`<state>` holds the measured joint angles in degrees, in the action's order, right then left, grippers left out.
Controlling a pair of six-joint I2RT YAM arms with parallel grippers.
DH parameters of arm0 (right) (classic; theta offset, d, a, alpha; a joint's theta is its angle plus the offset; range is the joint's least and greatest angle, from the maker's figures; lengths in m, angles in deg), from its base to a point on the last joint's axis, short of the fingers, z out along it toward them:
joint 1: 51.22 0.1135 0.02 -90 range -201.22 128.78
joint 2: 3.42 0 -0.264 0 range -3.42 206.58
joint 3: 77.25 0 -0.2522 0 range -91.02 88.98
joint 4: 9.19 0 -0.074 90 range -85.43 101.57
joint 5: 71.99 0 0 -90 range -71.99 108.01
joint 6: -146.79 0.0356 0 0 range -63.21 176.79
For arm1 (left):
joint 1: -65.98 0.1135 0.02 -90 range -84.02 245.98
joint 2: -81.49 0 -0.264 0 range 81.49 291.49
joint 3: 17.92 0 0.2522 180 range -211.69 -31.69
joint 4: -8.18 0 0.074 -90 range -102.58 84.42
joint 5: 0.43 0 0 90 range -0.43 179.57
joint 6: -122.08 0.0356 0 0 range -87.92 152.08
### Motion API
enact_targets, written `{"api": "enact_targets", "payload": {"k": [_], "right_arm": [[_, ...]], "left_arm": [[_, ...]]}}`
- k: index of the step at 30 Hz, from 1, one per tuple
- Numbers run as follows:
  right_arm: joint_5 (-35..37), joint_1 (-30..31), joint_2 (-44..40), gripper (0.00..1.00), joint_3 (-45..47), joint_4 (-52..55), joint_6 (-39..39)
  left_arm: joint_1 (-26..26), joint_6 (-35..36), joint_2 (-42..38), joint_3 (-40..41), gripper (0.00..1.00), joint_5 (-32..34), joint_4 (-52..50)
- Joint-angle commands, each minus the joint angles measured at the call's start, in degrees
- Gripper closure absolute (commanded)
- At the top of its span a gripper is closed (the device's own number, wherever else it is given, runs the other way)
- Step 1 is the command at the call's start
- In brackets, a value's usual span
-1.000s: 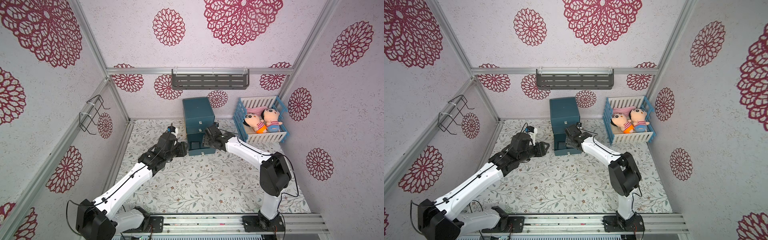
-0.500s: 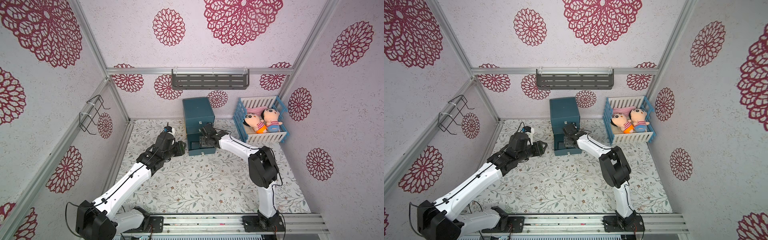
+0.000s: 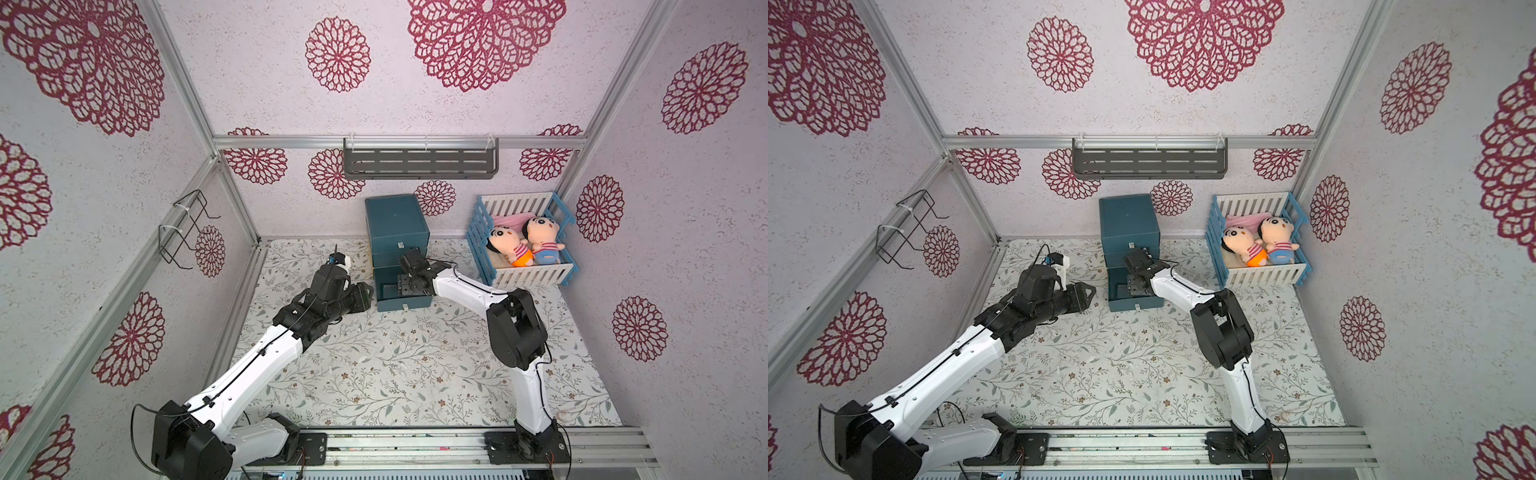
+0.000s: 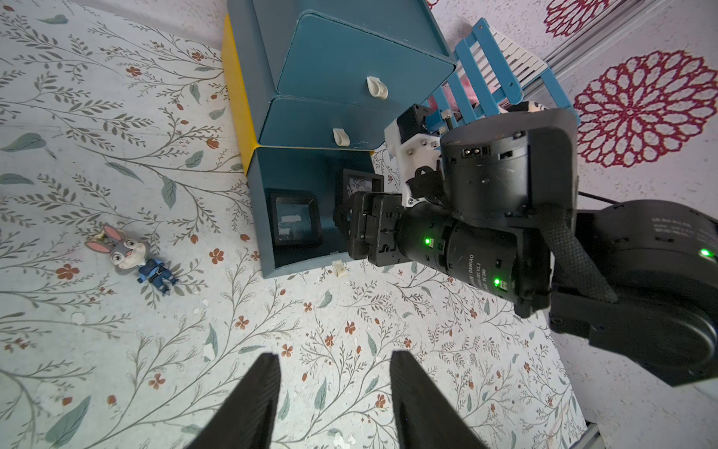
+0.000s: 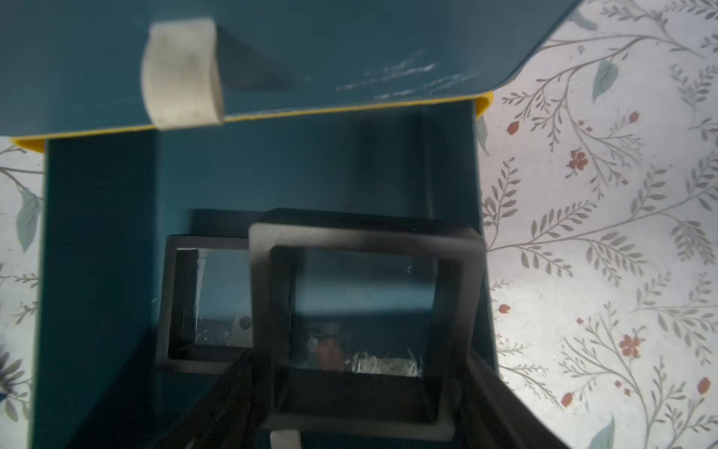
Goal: Place the brooch boxes into the drawer by color
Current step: Place the brooch box in the drawer.
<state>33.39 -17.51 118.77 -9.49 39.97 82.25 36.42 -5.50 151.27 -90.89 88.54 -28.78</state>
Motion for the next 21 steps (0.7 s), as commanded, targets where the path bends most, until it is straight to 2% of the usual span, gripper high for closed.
{"api": "enact_targets", "payload": {"k": [1,15,21], "right_arm": [[1.2,-0.6,1.1,0.61,-3.0,0.5,-1.3],[1.9,-1.0,5.9,0.6,-8.0,5.0,-1.1],[1.2,-1.1,7.4,0.51,-8.7,5.4,-0.4]], "left_arm": [[0.4,0.1,-0.1,-0.4,0.48,-0.8,0.7],[0.4,-0.9,-0.8,0.4,0.48,-1.0,1.2],[0.4,-1.1,-0.7,0.3,0.48,-0.8,1.6]]}}
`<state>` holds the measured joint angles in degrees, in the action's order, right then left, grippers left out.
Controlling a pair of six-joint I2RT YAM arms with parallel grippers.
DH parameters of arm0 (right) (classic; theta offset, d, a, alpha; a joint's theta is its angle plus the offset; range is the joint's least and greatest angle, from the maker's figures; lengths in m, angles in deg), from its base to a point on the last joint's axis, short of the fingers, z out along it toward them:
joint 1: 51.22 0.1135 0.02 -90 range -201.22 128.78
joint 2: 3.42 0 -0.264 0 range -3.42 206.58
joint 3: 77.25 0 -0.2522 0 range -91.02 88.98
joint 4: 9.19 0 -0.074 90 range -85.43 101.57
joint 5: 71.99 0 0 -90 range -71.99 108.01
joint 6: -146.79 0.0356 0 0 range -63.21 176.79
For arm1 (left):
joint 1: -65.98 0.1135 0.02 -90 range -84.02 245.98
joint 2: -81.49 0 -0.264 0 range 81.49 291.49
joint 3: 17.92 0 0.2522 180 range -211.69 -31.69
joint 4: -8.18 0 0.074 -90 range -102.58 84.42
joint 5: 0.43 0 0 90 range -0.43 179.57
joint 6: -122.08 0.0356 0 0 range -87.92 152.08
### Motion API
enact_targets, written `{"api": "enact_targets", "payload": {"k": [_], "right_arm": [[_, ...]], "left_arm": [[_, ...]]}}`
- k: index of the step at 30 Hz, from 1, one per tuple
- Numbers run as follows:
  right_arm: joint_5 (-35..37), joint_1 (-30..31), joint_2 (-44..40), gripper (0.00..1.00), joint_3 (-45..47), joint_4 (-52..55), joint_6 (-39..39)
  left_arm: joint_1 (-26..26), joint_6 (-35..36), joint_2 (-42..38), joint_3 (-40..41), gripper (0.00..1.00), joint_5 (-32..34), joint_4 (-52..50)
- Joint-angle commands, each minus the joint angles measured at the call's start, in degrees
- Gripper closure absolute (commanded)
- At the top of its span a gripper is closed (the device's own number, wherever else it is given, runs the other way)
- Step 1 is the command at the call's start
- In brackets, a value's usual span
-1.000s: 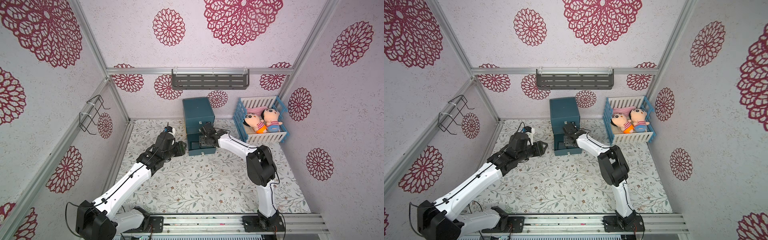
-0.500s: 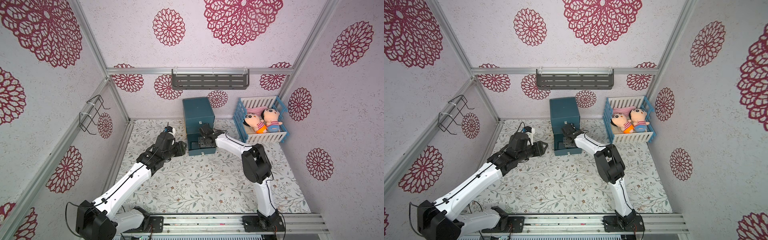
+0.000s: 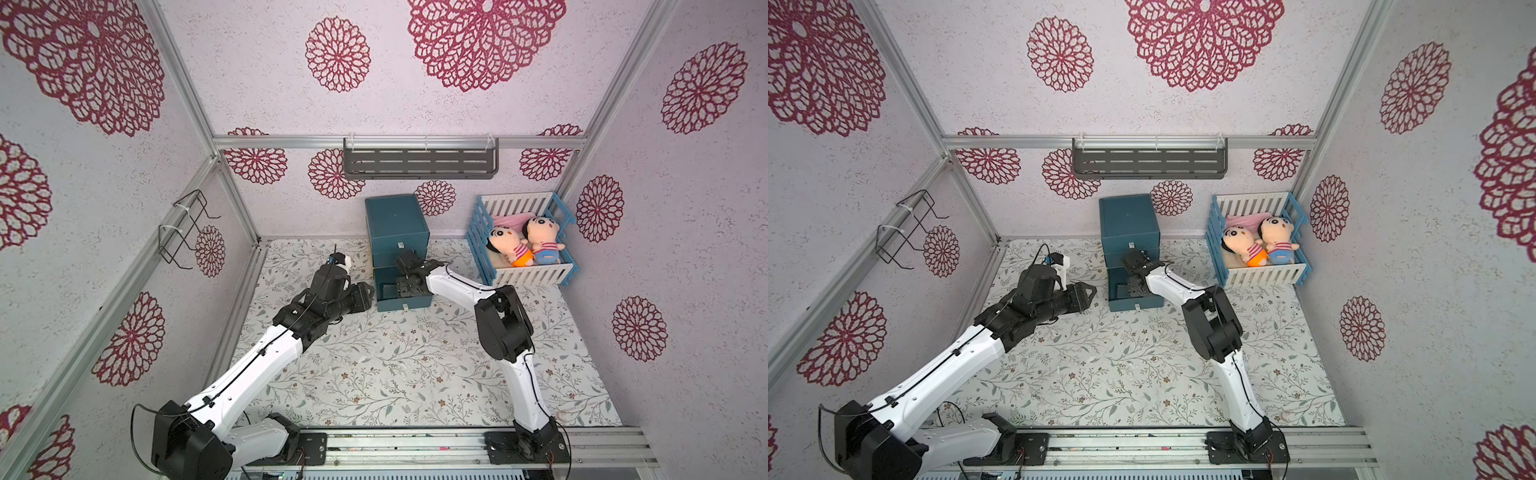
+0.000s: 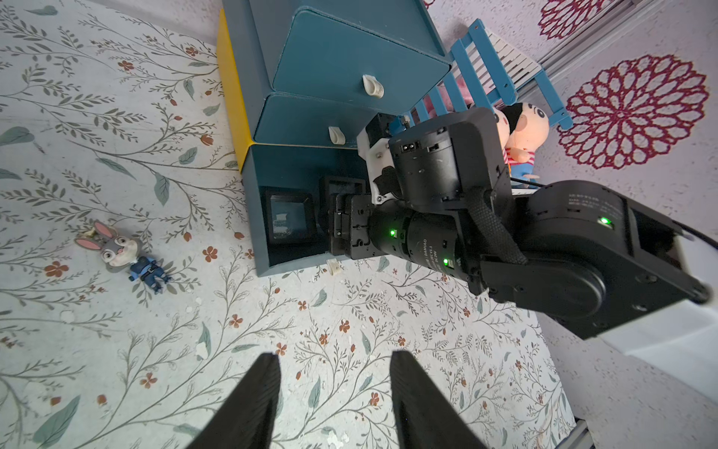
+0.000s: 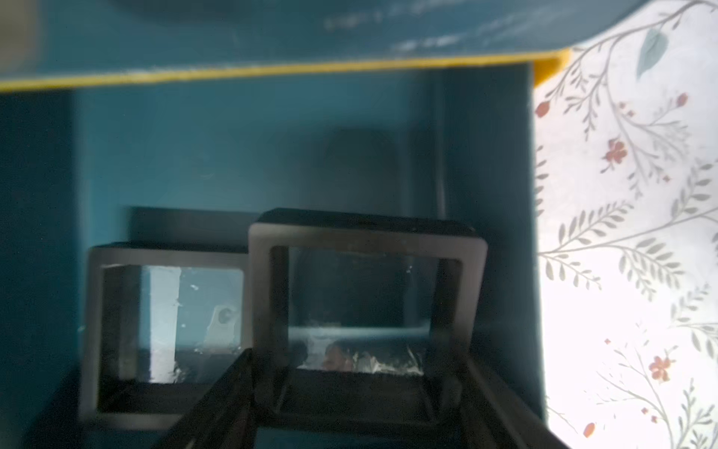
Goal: Place the brooch boxes into the drawer by color
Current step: Place the brooch box in the drawer.
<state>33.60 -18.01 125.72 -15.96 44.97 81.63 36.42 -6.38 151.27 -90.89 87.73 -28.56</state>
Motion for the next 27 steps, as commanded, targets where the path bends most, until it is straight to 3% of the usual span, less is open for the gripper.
{"api": "enact_targets", "payload": {"k": [1,13,27], "right_arm": [[0.9,-0.6,0.6,0.49,-2.4,0.5,0.3],[0.8,-0.9,1.7,0.28,-2.6,1.5,1.1],[0.4,-1.0,-0.5,0.13,-3.2,0.5,1.6]], "left_arm": [[0.4,-0.2,-0.7,0.2,0.47,-0.1,1.4],[0.5,0.0,-0.6,0.2,0.47,0.0,1.2],[0.5,0.0,-0.9,0.1,0.45,0.0,0.7]]}}
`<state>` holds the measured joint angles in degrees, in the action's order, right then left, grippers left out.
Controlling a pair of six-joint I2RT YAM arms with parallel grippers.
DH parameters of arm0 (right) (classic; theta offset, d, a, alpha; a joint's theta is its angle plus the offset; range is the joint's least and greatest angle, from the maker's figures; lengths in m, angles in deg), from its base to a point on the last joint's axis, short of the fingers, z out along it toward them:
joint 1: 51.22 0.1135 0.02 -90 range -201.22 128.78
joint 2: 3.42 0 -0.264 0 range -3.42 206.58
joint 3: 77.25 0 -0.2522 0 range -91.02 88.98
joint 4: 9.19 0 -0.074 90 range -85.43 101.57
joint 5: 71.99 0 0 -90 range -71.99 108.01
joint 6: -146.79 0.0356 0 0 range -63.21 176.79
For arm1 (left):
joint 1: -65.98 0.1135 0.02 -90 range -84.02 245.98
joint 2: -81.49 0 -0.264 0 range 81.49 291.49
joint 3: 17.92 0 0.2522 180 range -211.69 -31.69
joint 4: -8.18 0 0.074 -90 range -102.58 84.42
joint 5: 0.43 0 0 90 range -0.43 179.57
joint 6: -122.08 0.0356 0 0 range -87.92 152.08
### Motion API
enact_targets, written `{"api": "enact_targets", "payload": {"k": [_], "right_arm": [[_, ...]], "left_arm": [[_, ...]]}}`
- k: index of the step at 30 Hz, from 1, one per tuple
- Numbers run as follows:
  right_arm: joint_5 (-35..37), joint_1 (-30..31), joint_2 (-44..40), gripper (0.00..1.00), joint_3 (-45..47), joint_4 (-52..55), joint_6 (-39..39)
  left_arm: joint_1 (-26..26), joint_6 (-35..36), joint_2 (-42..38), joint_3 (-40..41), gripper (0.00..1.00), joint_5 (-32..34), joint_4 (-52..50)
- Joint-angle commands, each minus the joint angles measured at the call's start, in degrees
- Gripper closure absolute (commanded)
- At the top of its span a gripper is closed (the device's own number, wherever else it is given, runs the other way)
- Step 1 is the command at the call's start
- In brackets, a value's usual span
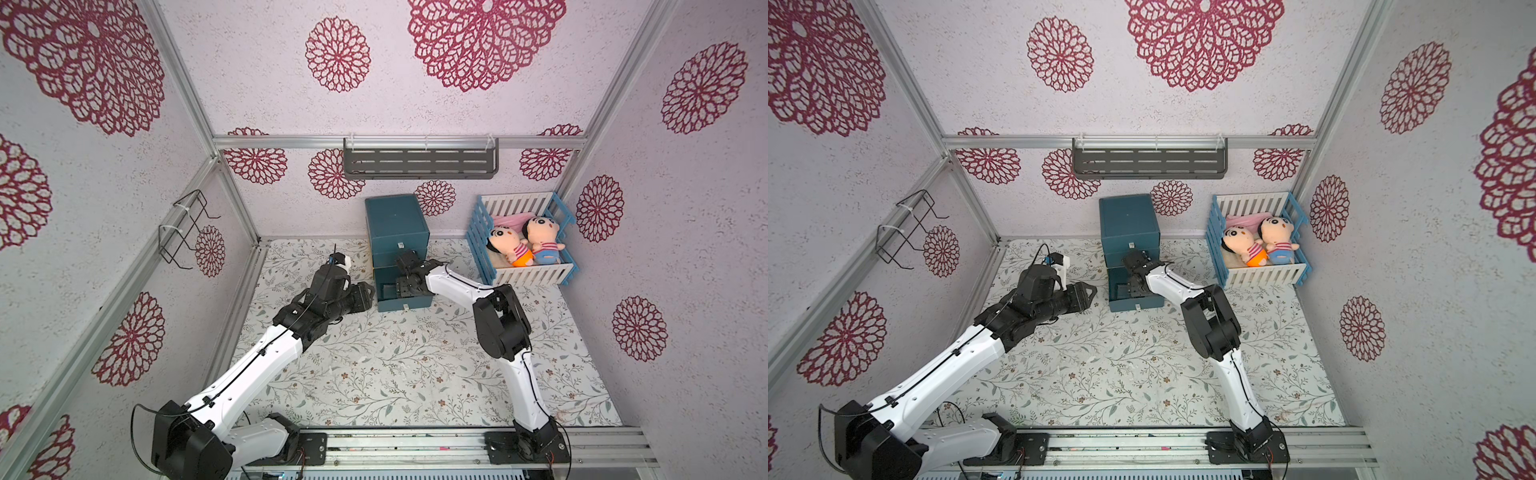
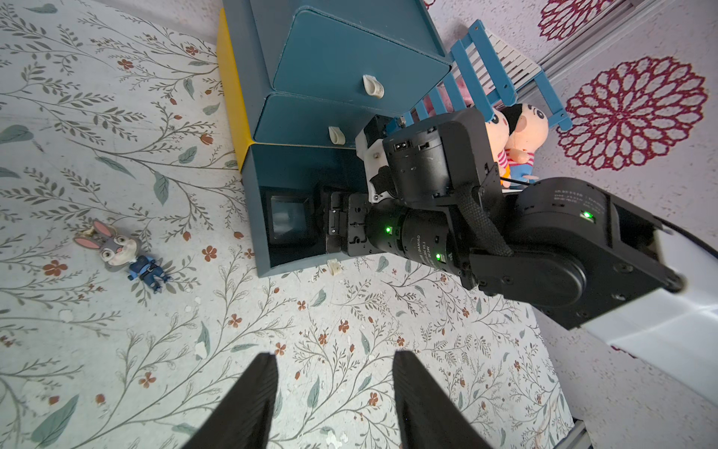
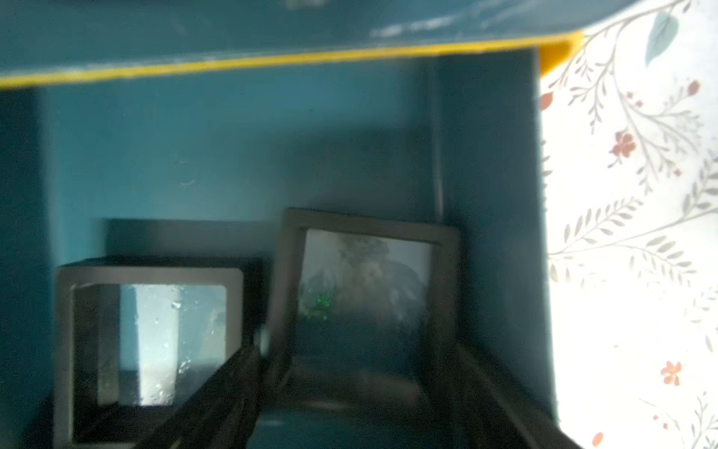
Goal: Place the brooch boxes into the drawer by color
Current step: Place the brooch box in the drawer.
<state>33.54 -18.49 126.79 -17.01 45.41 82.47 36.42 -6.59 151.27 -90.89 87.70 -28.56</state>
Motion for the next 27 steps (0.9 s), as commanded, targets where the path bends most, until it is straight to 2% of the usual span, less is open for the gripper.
{"api": "enact_targets", "payload": {"k": [1,8,16,20,27], "right_arm": [[0.6,-0.4,-1.7,0.12,-2.4,0.2,0.9],[0.5,-0.4,-4.4,0.1,-2.7,-1.2,1.8],[0.7,-0.2,-12.0,0.11,-0.6,-4.4,3.7],[-0.6,-0.2,-19.0,0.12,7.0,-8.4,6.8],[-10.6,-0.4,-35.3,0.16,30.6,-25.1,17.1]], "left_arm": [[0.4,0.3,-0.9,0.1,0.45,0.1,0.6],[0.5,0.3,-1.4,0.0,0.45,0.1,0.3],[1.1,0.3,-0.1,-1.9,0.43,0.5,-0.4],[3.3,-0.8,2.4,-4.2,0.41,-0.6,0.2],[8.4,-4.5,11.3,-12.6,0.39,-5.1,1.2]]}}
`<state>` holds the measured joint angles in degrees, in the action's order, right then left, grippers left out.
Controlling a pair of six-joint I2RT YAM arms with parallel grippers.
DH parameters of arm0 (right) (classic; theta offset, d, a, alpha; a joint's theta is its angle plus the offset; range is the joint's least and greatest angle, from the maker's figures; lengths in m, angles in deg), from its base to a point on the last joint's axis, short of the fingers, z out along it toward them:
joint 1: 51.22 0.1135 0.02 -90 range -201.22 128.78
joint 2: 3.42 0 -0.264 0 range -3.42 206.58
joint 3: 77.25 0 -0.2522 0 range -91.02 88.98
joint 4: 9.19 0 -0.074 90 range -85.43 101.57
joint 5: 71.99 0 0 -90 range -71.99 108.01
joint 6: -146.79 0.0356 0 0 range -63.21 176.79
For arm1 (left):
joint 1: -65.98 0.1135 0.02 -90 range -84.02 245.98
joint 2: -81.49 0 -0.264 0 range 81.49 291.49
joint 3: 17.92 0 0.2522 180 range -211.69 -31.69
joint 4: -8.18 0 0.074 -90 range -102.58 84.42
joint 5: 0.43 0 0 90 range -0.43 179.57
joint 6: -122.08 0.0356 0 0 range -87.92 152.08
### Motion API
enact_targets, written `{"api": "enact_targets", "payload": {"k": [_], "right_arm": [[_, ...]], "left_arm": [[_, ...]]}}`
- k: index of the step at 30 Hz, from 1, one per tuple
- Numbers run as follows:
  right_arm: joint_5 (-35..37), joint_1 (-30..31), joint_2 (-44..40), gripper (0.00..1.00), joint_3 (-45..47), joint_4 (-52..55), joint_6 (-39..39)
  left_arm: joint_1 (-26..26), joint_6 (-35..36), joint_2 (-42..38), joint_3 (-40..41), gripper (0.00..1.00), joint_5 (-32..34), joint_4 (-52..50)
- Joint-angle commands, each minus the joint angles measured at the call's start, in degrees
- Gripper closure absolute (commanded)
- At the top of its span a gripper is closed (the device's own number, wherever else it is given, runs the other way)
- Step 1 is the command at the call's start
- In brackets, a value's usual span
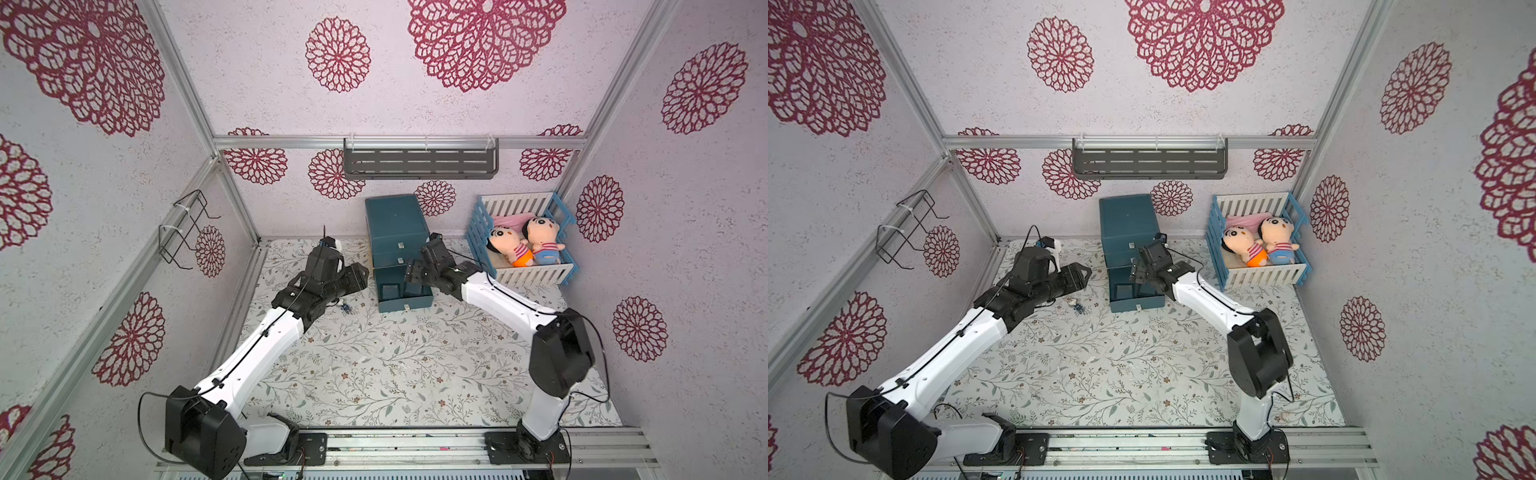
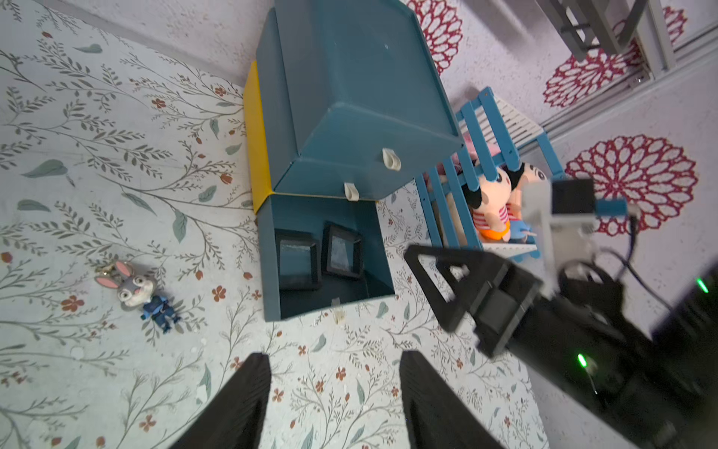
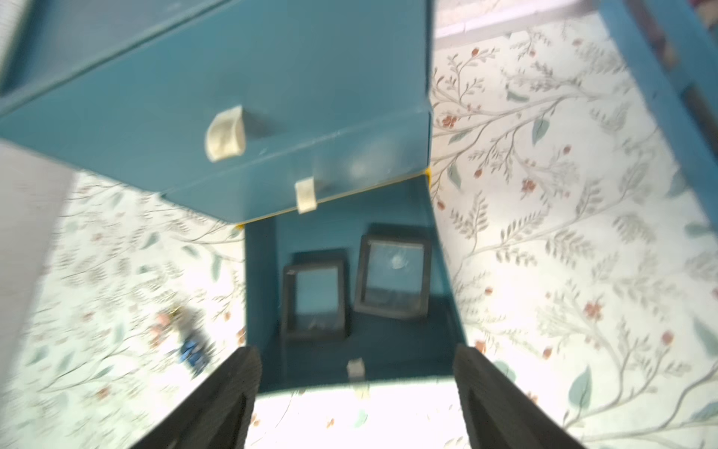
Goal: Place the brooch boxes into the drawer by color
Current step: Place the brooch box in the drawer, then close the drawer in the storage box.
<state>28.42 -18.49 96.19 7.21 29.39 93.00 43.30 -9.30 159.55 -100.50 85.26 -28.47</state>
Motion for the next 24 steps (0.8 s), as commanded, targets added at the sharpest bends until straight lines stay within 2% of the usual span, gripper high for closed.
{"api": "enact_targets", "payload": {"k": [1,6,10,16,24], "right_arm": [[-7.2,-0.6,-6.3,0.16,9.1,-11.3,8.6],[-17.8,-2.0,-13.3,0.19,24.9,-26.4,22.7],[-24.5,-3.2,-14.9,0.22,34.2,-39.4,33.0],[-31.1,-3.5,-10.8,0.25,41.2,-52.5,42.6],[-32.9,-4.0,-5.2,0.28,46.3,-64.2,49.6]], "left_arm": [[1.9,-2.2,4.4,-4.2,0.39,-3.2,1.0],[4.2,-6.2,11.9,-11.5,0.38,-5.5,2.1],[5.3,-8.3,18.3,-18.6,0.38,-7.5,2.7],[6.7,-8.5,28.4,-29.8,0.38,-9.9,0.8],[7.5,-6.8,39.7,-40.5,0.39,-12.1,-3.1]]}}
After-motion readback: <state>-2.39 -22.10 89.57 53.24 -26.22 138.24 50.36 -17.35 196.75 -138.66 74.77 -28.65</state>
